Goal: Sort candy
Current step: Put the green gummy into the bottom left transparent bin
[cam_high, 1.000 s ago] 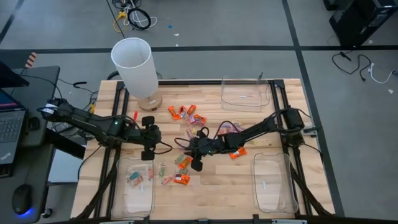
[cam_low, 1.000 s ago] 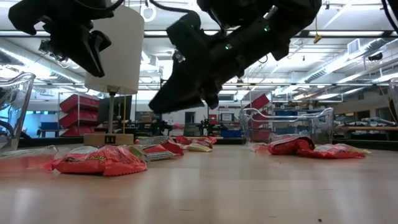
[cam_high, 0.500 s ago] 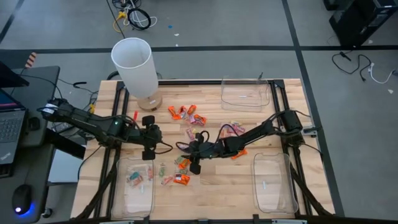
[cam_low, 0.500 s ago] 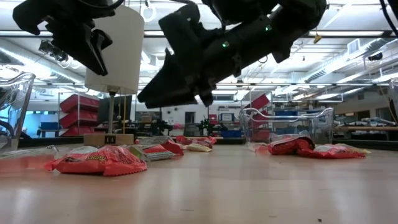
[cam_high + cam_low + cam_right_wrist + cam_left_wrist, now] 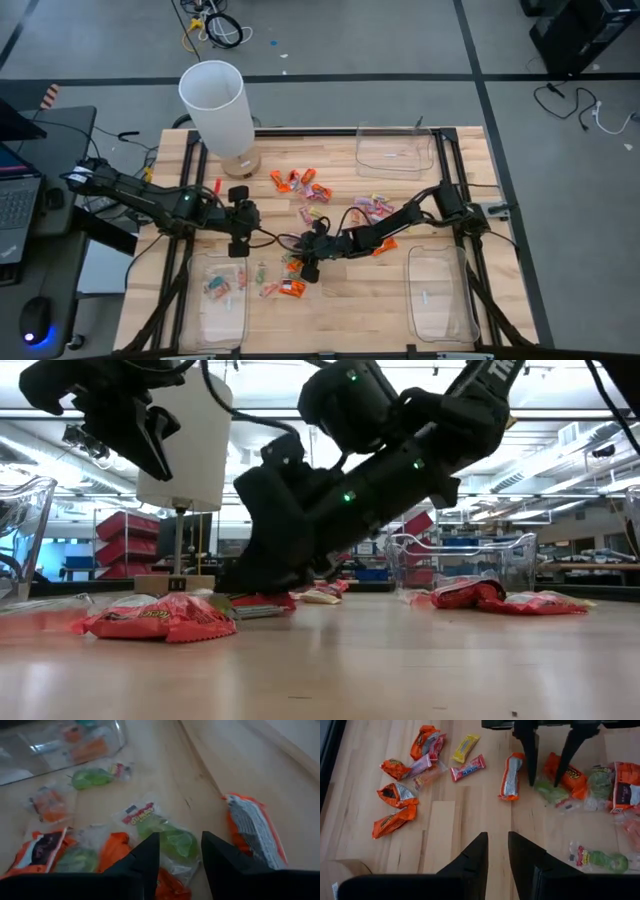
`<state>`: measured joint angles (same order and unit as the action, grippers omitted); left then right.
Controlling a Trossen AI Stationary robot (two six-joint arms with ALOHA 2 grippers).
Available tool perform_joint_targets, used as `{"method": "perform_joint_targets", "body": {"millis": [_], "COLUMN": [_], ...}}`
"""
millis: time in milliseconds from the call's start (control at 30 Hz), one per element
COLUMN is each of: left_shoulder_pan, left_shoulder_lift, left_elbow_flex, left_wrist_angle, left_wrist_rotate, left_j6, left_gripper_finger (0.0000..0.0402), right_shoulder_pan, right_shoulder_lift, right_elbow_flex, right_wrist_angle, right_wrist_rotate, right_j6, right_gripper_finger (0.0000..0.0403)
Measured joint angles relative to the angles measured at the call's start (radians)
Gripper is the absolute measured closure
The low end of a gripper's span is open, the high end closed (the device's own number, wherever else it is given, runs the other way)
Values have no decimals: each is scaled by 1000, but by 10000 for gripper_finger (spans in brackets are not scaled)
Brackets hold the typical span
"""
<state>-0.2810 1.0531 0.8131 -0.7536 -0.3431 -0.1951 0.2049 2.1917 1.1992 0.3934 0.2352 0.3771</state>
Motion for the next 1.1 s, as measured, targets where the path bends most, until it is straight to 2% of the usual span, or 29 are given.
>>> {"method": "perform_joint_targets", "body": {"millis": [100, 433, 633, 900, 1100], "left_shoulder_pan": [-1, -1, 0, -1, -1], "left_shoulder_lift": [0, 0, 0, 0, 0], "left_elbow_flex": [0, 0, 0, 0, -1], "left_wrist_angle": [1, 1, 1, 3, 14], "left_wrist_rotate": [0, 0, -1, -1, -1], "left_j6": [0, 0, 0, -1, -7], "left_gripper_finger": [323, 323, 323, 323, 323], "right_shoulder_pan": [-9, -31, -30, -30, -30], "right_shoulder_lift": [-18, -19, -19, -19, -27], "right_elbow_flex": [1, 2, 1, 0, -1], "right_wrist_angle": [-66, -87, -73, -73, -72], "right_wrist_rotate": [7, -41, -59, -74, -74], "right_j6": [13, 17, 12, -4, -14], "right_gripper_finger": [270, 274, 316, 394, 401]}}
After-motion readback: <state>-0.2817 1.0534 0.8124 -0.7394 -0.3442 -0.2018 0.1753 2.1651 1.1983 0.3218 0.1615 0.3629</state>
